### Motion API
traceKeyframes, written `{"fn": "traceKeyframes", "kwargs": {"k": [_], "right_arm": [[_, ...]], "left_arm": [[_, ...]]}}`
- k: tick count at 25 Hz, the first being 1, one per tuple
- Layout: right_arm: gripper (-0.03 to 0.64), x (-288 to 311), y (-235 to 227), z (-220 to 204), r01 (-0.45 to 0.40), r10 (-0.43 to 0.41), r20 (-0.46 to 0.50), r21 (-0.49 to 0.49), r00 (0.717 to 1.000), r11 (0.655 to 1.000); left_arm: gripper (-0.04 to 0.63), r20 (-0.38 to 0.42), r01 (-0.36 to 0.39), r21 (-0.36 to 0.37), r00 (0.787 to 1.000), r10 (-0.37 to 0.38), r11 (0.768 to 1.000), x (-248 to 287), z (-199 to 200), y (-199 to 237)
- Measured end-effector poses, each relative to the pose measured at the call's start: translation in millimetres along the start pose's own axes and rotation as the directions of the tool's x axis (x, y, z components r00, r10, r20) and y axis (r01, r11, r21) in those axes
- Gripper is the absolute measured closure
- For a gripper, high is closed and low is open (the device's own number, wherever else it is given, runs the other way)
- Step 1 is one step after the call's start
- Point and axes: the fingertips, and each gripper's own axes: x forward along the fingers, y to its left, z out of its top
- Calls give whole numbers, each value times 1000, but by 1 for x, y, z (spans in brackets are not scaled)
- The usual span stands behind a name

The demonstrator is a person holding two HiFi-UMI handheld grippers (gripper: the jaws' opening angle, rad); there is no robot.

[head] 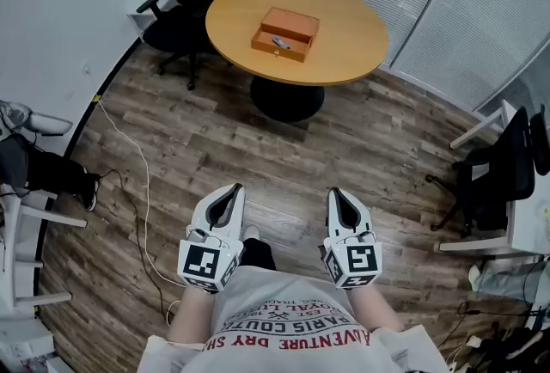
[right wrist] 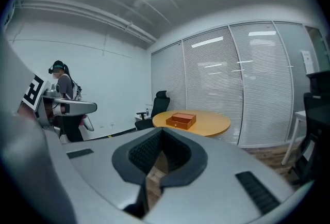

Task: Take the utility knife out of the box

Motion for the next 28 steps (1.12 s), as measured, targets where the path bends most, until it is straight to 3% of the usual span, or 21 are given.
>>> {"fn": "traceKeyframes", "kwargs": {"k": [14, 28], "right_arm": [[611, 157, 27, 42, 57, -57, -37, -3, 998, 998], [611, 271, -6, 38, 10, -9, -94, 13, 996, 1000]], "left_arm": [[584, -25, 120, 8, 993, -119, 993, 100, 30, 121], [584, -78, 82, -16, 993, -83, 997, 190, 18, 172]]}}
